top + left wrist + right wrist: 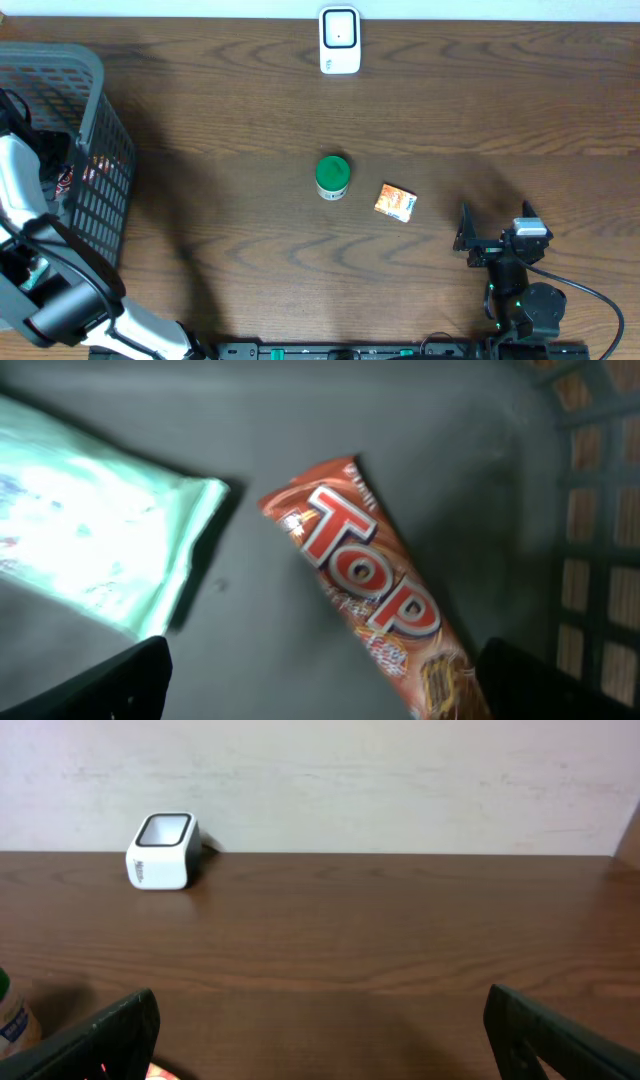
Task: Scan the item barcode
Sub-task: 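Grasp the red Top chocolate bar in the basket with left gripper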
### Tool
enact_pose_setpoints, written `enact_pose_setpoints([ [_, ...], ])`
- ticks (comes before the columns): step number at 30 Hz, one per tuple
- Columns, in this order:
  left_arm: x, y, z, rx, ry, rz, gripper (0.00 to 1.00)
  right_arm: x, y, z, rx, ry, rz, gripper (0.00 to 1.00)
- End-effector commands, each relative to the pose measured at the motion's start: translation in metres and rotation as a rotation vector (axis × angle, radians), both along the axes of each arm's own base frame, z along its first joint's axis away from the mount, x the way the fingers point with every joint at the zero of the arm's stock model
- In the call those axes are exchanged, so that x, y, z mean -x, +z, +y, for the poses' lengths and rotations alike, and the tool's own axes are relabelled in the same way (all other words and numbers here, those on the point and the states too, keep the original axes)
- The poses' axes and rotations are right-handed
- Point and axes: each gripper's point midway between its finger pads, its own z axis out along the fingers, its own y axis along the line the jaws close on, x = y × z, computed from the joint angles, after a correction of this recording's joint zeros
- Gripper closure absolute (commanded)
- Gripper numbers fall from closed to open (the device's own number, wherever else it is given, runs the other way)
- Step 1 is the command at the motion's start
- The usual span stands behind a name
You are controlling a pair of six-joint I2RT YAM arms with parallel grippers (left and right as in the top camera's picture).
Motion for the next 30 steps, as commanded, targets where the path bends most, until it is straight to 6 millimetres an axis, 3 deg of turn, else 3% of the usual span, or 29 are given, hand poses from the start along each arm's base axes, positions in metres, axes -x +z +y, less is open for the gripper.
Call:
enact_pose_setpoints([
  [1, -0.006, -0.018, 0.004, 0.015, 0.012, 0.003, 0.02, 0.000, -0.001, -0.001, -0.014, -0.003, 0.004, 0.01],
  [10, -0.023, -0.057, 0.010, 0.045, 0.003, -0.003, 0.02, 0.000, -0.001, -0.001, -0.014, -0.003, 0.003, 0.01],
  [23, -0.029, -0.086, 0.010, 0.075, -0.029, 0.016, 0.01, 0.000, -0.001, -0.001, -0.014, -0.003, 0.003, 0.01],
  [26, -0.025, -0.095, 0.007, 0.092, -0.036, 0.042, 0.11, 0.000, -0.001, -0.001, -0.014, -0.003, 0.004, 0.01],
  [30, -0.024, -0.099, 0.003, 0.115, -0.064, 0.047, 0.41, 0.000, -0.001, -0.001, -0.014, -0.003, 0.003, 0.01],
])
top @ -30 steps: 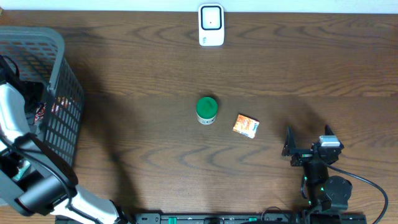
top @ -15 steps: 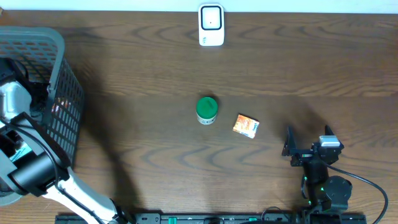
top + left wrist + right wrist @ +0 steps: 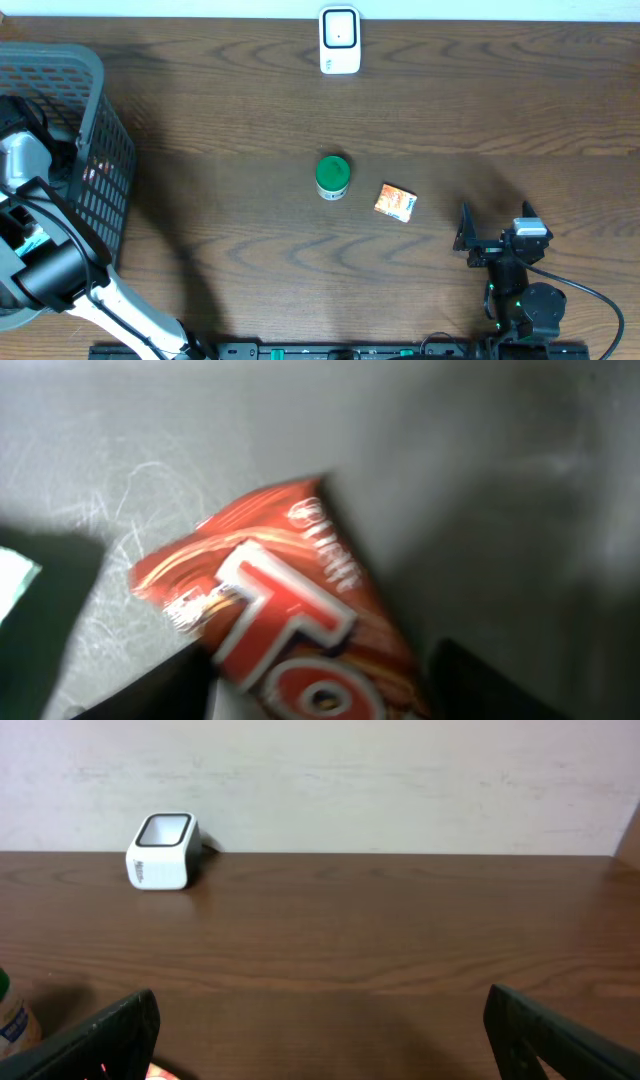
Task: Scan the item barcode
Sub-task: 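Grasp the red Top chocolate bar in the basket with left gripper, then present the chocolate bar to the scanner and lay it left of bottle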
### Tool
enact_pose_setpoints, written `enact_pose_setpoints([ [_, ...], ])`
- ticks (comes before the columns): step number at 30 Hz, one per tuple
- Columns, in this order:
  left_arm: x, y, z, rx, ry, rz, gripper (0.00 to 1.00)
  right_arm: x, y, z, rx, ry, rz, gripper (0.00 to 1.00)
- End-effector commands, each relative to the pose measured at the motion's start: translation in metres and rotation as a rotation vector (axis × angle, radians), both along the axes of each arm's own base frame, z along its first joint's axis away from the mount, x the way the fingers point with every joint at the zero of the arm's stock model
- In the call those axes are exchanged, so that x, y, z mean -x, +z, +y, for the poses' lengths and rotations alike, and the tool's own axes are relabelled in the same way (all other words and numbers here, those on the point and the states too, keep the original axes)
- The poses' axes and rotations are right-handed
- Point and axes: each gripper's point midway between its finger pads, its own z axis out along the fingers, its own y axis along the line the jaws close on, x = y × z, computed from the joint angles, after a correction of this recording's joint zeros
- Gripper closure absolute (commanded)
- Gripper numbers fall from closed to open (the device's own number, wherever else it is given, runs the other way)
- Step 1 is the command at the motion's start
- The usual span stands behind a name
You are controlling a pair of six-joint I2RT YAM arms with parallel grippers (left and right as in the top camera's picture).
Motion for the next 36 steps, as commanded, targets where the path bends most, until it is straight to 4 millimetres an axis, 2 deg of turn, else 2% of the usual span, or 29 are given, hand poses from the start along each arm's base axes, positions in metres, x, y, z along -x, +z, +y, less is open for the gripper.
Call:
enact_pose_setpoints([
  [1, 0.004, -0.028, -0.011, 0.084, -0.028, 0.031, 0.49, 0.000, -0.001, -0.001, -0.014, -0.004, 0.003, 0.01],
  [2, 0.003, -0.028, -0.011, 0.093, -0.037, 0.026, 0.56, 0.000, -0.001, -0.001, -0.014, -0.004, 0.003, 0.01],
  [5, 0.009, -0.029, -0.012, 0.118, -0.031, 0.033, 0.88, 0.000, -0.001, -0.001, -0.014, -0.004, 0.003, 0.01],
  [6, 0.012, -0.027, -0.012, 0.122, -0.027, 0.040, 0.93, 0.000, -0.001, -0.001, -0.014, -0.004, 0.003, 0.01],
  [10, 0.016, -0.009, -0.003, 0.115, -0.049, 0.048, 0.93, 0.000, -0.001, -0.001, -0.014, -0.004, 0.003, 0.01],
  [14, 0.020, 0.041, 0.011, 0.074, -0.063, 0.017, 0.93, 0.000, -0.001, -0.001, -0.014, -0.004, 0.003, 0.01],
  [18, 0.026, 0.118, 0.019, 0.020, -0.043, -0.101, 0.93, 0.000, -0.001, -0.001, -0.014, -0.004, 0.004, 0.01],
  [21, 0.032, 0.178, 0.011, -0.018, -0.052, -0.236, 0.93, 0.000, -0.001, -0.001, -0.014, -0.004, 0.003, 0.01],
  [25, 0.040, 0.252, -0.020, -0.058, -0.113, -0.428, 0.93, 0.000, -0.001, -0.001, -0.014, -0.004, 0.003, 0.01],
  [28, 0.043, 0.298, -0.059, -0.059, -0.203, -0.565, 0.93, 0.000, -0.001, -0.001, -0.014, -0.004, 0.003, 0.01],
  [30, 0.043, 0.326, -0.095, -0.048, -0.294, -0.649, 0.93, 0.000, -0.001, -0.001, -0.014, -0.004, 0.003, 0.01],
  [33, 0.044, 0.348, -0.150, -0.037, -0.425, -0.694, 0.93, 0.000, -0.001, -0.001, -0.014, -0.004, 0.003, 0.01],
  [35, 0.042, 0.351, -0.194, -0.012, -0.535, -0.685, 0.93, 0.000, -0.001, -0.001, -0.014, -0.004, 0.003, 0.01],
  [36, 0.042, 0.349, -0.206, -0.006, -0.565, -0.671, 0.92, 0.000, -0.001, -0.001, -0.014, -0.004, 0.003, 0.01],
])
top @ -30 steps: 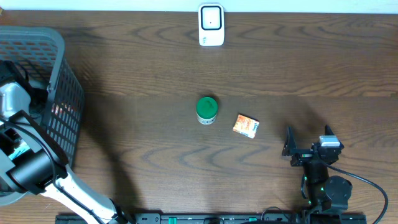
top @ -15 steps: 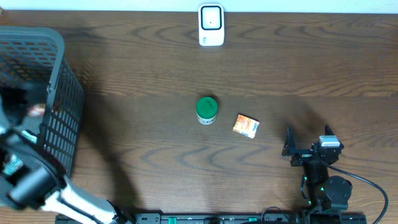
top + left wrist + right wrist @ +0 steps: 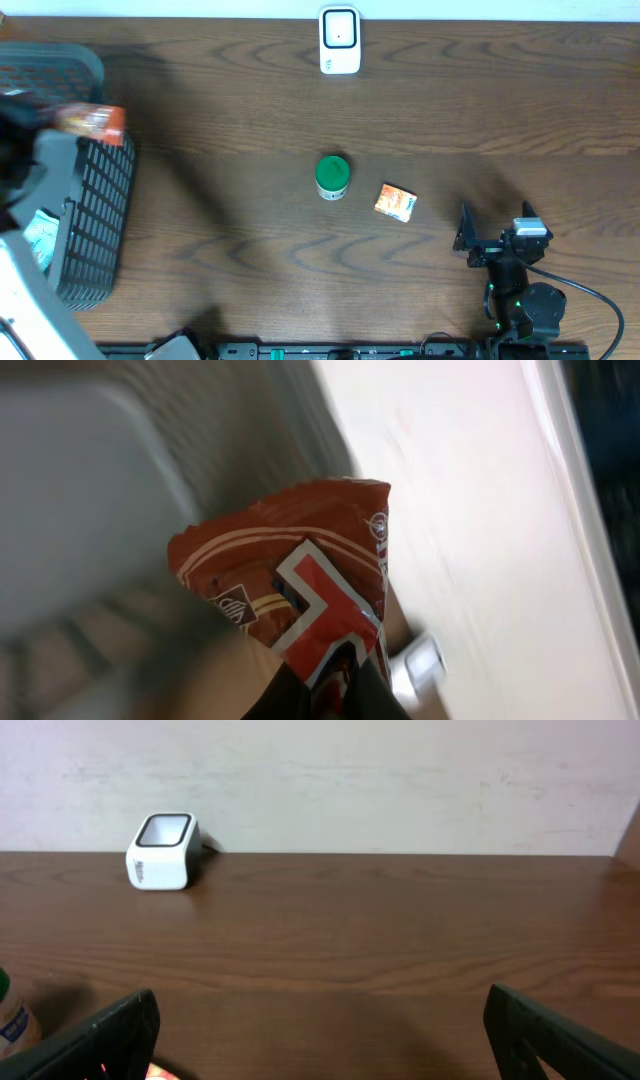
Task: Scan the item barcode
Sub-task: 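Present the chocolate bar to the scanner and lay it left of bottle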
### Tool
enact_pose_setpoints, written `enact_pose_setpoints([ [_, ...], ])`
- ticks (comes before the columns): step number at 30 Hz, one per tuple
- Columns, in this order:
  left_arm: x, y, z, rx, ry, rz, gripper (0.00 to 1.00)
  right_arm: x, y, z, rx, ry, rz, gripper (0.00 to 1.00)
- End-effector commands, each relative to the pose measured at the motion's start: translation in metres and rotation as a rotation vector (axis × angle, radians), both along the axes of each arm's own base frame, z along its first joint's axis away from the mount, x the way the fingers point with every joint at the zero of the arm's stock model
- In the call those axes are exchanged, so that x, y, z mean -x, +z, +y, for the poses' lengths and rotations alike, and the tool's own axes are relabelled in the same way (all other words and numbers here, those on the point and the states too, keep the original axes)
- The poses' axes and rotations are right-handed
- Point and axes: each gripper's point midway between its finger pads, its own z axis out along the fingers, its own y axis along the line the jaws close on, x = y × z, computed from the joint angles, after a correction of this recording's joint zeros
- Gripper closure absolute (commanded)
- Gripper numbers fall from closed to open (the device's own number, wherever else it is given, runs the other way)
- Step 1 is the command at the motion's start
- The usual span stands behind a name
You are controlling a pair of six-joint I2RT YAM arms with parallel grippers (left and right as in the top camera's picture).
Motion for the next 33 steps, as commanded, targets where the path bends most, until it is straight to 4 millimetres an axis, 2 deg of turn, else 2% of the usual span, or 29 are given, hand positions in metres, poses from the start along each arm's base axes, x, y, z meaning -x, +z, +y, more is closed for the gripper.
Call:
enact_pose_setpoints([
  [1, -0.007, -0.004, -0.063, -0.009, -0.189, 0.028, 0.93, 0.000, -0.001, -0.001, -0.014, -0.004, 0.004, 0.01],
  [4, -0.013, -0.026, -0.104, -0.094, -0.301, 0.125, 0.93, 0.000, -0.001, -0.001, -0.014, -0.004, 0.004, 0.01],
  [8, -0.020, -0.068, -0.149, -0.187, -0.420, 0.261, 0.93, 0.000, -0.001, -0.001, -0.014, -0.004, 0.004, 0.01],
  [13, -0.030, -0.137, -0.199, -0.295, -0.577, 0.432, 0.93, 0.000, -0.001, -0.001, -0.014, -0.004, 0.004, 0.01],
  [17, -0.036, -0.206, -0.233, -0.379, -0.744, 0.548, 0.93, 0.000, -0.001, -0.001, -0.014, -0.004, 0.004, 0.01],
  [18, -0.034, -0.236, -0.241, -0.384, -0.772, 0.602, 0.93, 0.000, -0.001, -0.001, -0.014, -0.004, 0.004, 0.01],
  [22, -0.023, -0.310, -0.254, -0.381, -0.825, 0.730, 0.93, 0.000, -0.001, -0.001, -0.014, -0.004, 0.004, 0.01],
  [25, -0.012, -0.350, -0.265, -0.331, -0.875, 0.789, 0.93, 0.000, -0.001, -0.001, -0.014, -0.004, 0.004, 0.01],
  [27, -0.007, -0.364, -0.270, -0.314, -0.898, 0.817, 0.91, 0.000, -0.001, -0.001, -0.014, -0.004, 0.004, 0.01],
  [28, -0.007, -0.366, -0.272, -0.326, -0.918, 0.817, 0.83, 0.000, -0.001, -0.001, -0.014, -0.004, 0.004, 0.01],
  [30, -0.009, -0.363, -0.274, -0.362, -0.976, 0.796, 0.60, 0.000, -0.001, -0.001, -0.014, -0.004, 0.004, 0.01],
  [32, -0.013, -0.348, -0.273, -0.381, -0.981, 0.767, 0.48, 0.000, -0.001, -0.001, -0.014, -0.004, 0.004, 0.01],
  [33, -0.017, -0.337, -0.271, -0.389, -0.969, 0.750, 0.35, 0.000, -0.001, -0.001, -0.014, -0.004, 0.004, 0.01],
])
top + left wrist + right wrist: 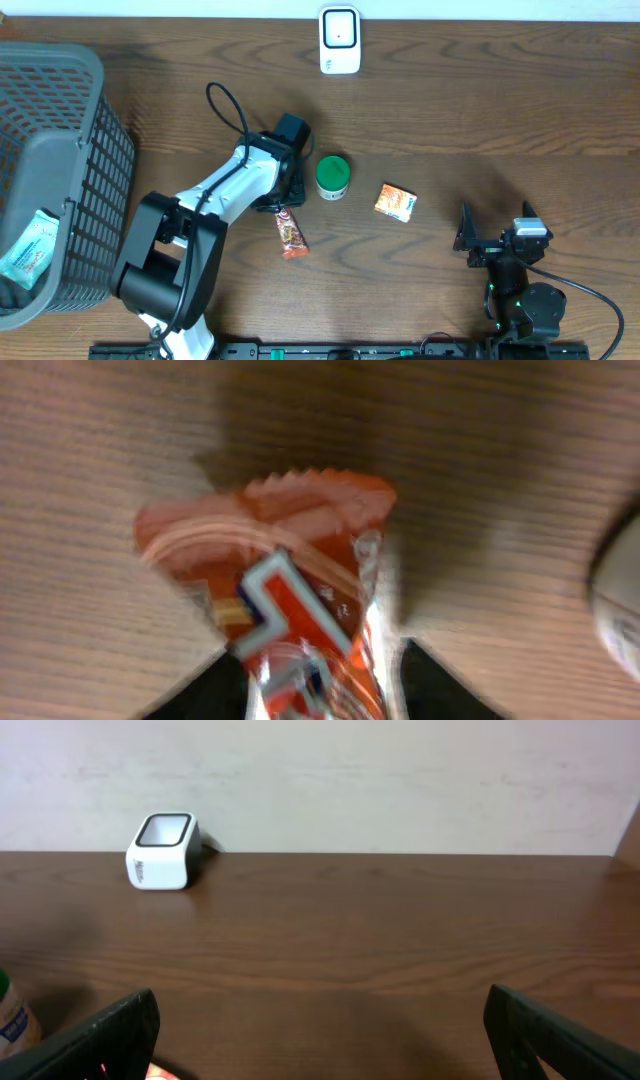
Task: Scan the item barcode
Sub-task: 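Present the chocolate bar to the scanner and lay it left of bottle, then reach into the basket and grasp the mint-green wipes packet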
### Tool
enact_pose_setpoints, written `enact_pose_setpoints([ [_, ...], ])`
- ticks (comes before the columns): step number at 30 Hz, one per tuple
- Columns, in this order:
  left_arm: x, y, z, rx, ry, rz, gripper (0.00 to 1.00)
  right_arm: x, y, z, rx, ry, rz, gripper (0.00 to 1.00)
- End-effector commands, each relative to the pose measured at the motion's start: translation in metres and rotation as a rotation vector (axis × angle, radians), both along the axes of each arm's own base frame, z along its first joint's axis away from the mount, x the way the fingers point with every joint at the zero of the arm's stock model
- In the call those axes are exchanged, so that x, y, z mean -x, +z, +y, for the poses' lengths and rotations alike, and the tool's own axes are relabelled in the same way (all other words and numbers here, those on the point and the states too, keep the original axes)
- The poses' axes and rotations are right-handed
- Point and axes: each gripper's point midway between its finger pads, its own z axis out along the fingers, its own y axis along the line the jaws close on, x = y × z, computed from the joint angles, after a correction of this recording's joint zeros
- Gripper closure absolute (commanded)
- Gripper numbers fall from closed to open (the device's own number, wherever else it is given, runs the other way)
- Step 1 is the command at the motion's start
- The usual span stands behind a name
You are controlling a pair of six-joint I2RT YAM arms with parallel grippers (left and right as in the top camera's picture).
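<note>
A red-orange "Top" snack wrapper (290,232) lies on the wooden table just left of and below a green-lidded can (332,176). My left gripper (286,205) is at the wrapper's upper end. In the left wrist view the wrapper (300,590) is blurred and lies between the spread fingers of the left gripper (320,690), which is open. The white barcode scanner (340,40) stands at the table's far edge, also visible in the right wrist view (163,852). My right gripper (493,225) rests open at the front right, nothing between its fingers (110,1040).
A grey basket (90,80) stands at the left with a pale green packet (30,250) inside. A small orange packet (396,201) lies right of the can. A black cable loops above the left arm (225,100).
My left gripper was shut on the wrapper above the basket's rim. It is now at mid-table beside the green can, with fingers spread and the wrapper lying on the wood.
My left gripper was open inside the basket over the wrapper and a green packet. It then sat closer to the wrapper. Then it held the wrapper over the basket rim. Now the wrapper lies on the table by the can. The right arm never moved.
</note>
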Motion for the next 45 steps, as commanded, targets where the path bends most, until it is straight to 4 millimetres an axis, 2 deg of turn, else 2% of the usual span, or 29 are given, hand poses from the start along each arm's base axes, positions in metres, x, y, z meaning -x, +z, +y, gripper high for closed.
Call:
enact_pose_setpoints([
  [1, -0.021, 0.050, 0.001, 0.015, -0.041, -0.120, 0.24, 0.000, -0.001, -0.001, -0.014, -0.004, 0.003, 0.01],
  [2, -0.025, 0.065, 0.005, 0.010, -0.032, -0.150, 0.18, 0.000, -0.001, -0.001, -0.014, -0.004, 0.003, 0.01],
  [5, -0.035, 0.126, 0.026, -0.010, 0.013, -0.269, 0.14, 0.000, -0.001, -0.001, -0.014, -0.004, 0.003, 0.01],
  [9, -0.036, 0.222, 0.065, -0.017, 0.058, -0.452, 0.13, 0.000, -0.001, -0.001, -0.014, -0.004, 0.003, 0.01],
  [11, -0.033, 0.265, 0.097, -0.043, 0.142, -0.546, 0.12, 0.000, -0.001, -0.001, -0.014, -0.004, 0.003, 0.01],
  [13, -0.026, 0.305, 0.135, -0.061, 0.254, -0.638, 0.05, 0.000, -0.001, -0.001, -0.014, -0.004, 0.003, 0.01],
  [14, -0.023, 0.316, 0.149, -0.068, 0.298, -0.663, 0.04, 0.000, -0.001, -0.001, -0.014, -0.004, 0.003, 0.01],
  [17, -0.001, 0.343, 0.214, -0.124, 0.510, -0.709, 0.01, 0.000, -0.001, -0.001, -0.014, -0.004, 0.003, 0.01],
  [19, 0.020, 0.344, 0.253, -0.158, 0.677, -0.684, 0.01, 0.000, -0.001, -0.001, -0.014, -0.004, 0.003, 0.01],
  [22, 0.072, 0.326, 0.314, -0.184, 1.087, -0.583, 0.01, 0.000, -0.001, -0.001, -0.014, -0.004, 0.003, 0.01],
  [25, 0.119, 0.302, 0.351, -0.196, 1.432, -0.466, 0.01, 0.000, -0.001, -0.001, -0.014, -0.004, 0.003, 0.01],
  [27, 0.134, 0.288, 0.366, -0.192, 1.526, -0.403, 0.01, 0.000, -0.001, -0.001, -0.014, -0.004, 0.003, 0.01],
  [29, 0.137, 0.274, 0.374, -0.184, 1.560, -0.350, 0.01, 0.000, -0.001, 0.000, -0.014, -0.003, 0.003, 0.01],
  [32, 0.129, 0.248, 0.381, -0.187, 1.536, -0.248, 0.00, 0.000, -0.001, -0.001, -0.014, -0.004, 0.003, 0.01],
  [37, 0.117, 0.208, 0.395, -0.306, 1.418, -0.059, 0.01, 0.000, -0.001, -0.001, -0.014, -0.004, 0.003, 0.01],
  [38, 0.111, 0.197, 0.396, -0.317, 1.387, -0.015, 0.01, 0.000, -0.001, -0.001, -0.014, -0.004, 0.003, 0.01],
  [39, 0.100, 0.177, 0.397, -0.332, 1.322, 0.055, 0.00, 0.000, -0.001, -0.001, -0.014, -0.004, 0.003, 0.01],
  [41, 0.091, 0.157, 0.400, -0.384, 1.243, 0.124, 0.00, 0.000, -0.001, -0.001, -0.014, -0.004, 0.003, 0.01],
  [45, 0.081, 0.129, 0.410, -0.550, 1.118, 0.233, 0.00, 0.000, -0.001, -0.001, -0.014, -0.004, 0.003, 0.01],
])
